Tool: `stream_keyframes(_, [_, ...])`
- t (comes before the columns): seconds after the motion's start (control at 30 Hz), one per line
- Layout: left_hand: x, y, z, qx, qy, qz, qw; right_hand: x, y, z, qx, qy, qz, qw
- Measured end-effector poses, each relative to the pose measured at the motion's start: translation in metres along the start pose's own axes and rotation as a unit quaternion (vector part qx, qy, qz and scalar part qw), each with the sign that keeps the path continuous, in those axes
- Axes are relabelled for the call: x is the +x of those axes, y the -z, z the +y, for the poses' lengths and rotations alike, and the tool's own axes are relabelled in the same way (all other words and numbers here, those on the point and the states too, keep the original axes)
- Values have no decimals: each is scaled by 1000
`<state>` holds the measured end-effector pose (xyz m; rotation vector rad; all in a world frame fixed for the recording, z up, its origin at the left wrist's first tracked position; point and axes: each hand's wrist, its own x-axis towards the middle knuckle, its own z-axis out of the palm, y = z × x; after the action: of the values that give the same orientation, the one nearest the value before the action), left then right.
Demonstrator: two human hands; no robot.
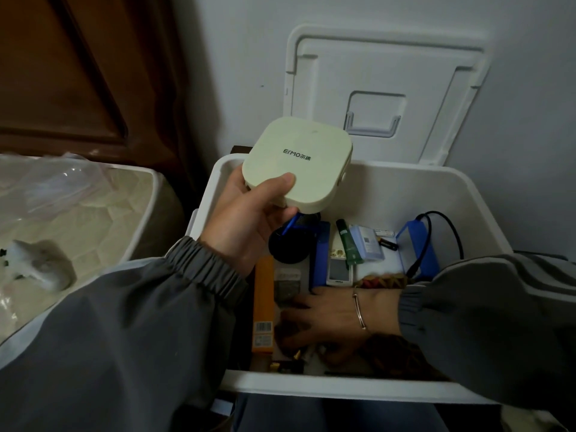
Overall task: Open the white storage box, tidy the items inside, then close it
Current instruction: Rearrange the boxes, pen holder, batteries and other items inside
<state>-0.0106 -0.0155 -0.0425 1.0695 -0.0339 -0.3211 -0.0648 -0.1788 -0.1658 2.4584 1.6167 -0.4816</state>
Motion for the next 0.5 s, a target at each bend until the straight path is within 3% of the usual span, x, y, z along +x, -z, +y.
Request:
stream_keyframes(0.2, [2,1,-2,5,14,5,1000,5,0,1,31,10,30,999])
stream_keyframes(0.5, [3,2,-3,26,31,13,999,19,-1,-4,61,22,1,998])
